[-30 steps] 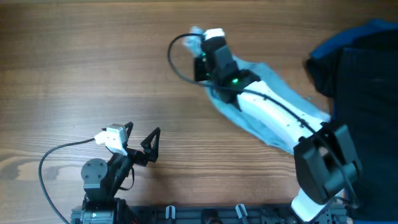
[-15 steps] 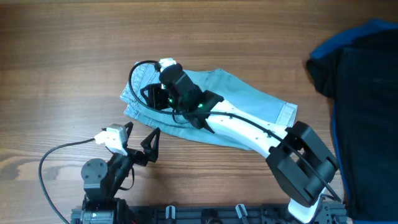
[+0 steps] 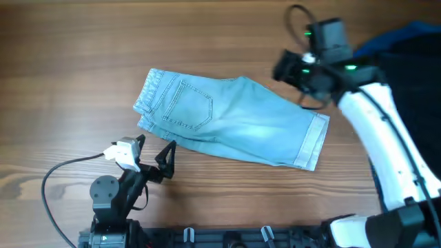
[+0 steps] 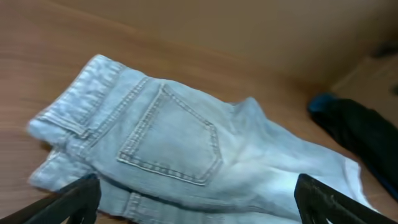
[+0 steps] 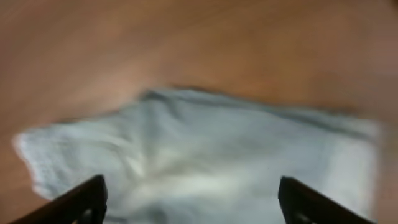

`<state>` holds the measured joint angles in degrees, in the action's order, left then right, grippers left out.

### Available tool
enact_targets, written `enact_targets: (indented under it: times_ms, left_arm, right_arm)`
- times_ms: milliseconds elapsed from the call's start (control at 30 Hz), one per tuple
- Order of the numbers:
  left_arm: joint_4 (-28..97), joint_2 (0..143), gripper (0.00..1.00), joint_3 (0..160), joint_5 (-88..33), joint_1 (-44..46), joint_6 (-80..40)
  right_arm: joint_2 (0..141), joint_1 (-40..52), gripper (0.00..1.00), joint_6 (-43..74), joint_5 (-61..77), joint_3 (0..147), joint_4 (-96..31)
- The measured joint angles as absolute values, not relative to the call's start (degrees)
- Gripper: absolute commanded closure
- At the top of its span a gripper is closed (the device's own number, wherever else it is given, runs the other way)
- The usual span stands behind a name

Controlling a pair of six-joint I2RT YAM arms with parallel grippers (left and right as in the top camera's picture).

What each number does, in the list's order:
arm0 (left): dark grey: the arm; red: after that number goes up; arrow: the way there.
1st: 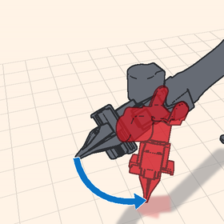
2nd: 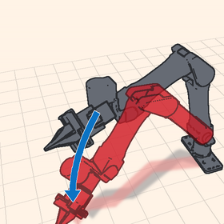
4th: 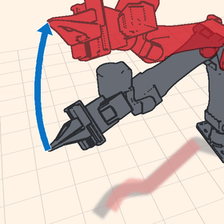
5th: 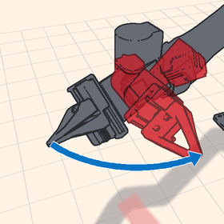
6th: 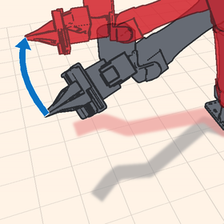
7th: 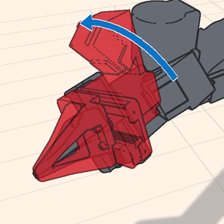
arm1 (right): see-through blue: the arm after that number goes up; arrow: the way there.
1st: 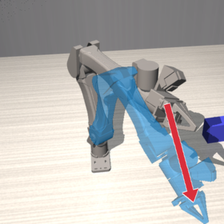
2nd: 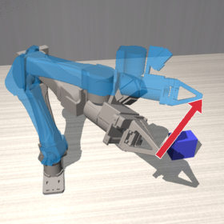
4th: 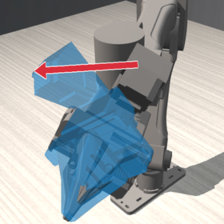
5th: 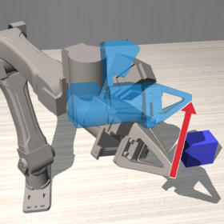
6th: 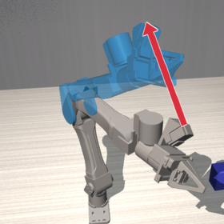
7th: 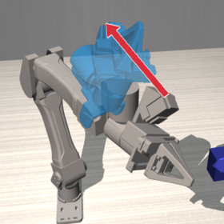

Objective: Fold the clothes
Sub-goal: 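Pull the jeans leftward out of the pile and lay them flat, then move the left gripper to the jeans' left waistband edge and grasp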

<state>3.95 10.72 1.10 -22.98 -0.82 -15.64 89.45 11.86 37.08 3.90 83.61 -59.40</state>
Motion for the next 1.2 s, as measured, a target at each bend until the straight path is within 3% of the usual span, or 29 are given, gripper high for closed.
enact_targets:
  times_ms: [133,233,400,567,667,867,1033,1200]
  left_arm:
    - [4.0,10.7,0.00,1.1,-21.6,-0.8,-15.1]
    - [4.0,10.7,0.00,1.1,-21.0,-0.8,-15.1]
    - [3.2,10.7,0.00,1.1,-20.9,-0.8,-16.1]
    - [-10.7,10.9,0.00,1.9,-26.7,-0.8,-23.5]
    - [-5.8,12.8,0.00,8.3,-28.2,-0.8,-25.7]
    - [28.1,34.4,0.00,36.8,-22.8,-0.8,-22.5]
    - [31.0,49.9,0.00,42.9,-21.4,-0.8,-20.0]
    - [31.3,65.7,0.00,42.9,-20.8,-2.0,-32.4]
  right_arm:
    - [89.5,9.0,0.07,37.5,4.1,83.2,-66.8]
    - [89.5,9.0,0.01,37.5,4.1,81.8,-66.6]
    - [89.5,9.0,0.00,37.5,4.1,80.9,-64.6]
    - [89.5,9.0,0.01,37.5,4.1,80.9,-64.6]
    - [89.5,9.0,0.00,37.5,4.1,80.8,-64.3]
    - [89.5,9.0,0.00,37.5,4.1,80.7,-63.8]
    - [89.5,9.0,0.00,37.5,4.1,80.7,-63.8]
    - [89.5,9.0,0.00,37.5,4.1,80.7,-63.9]
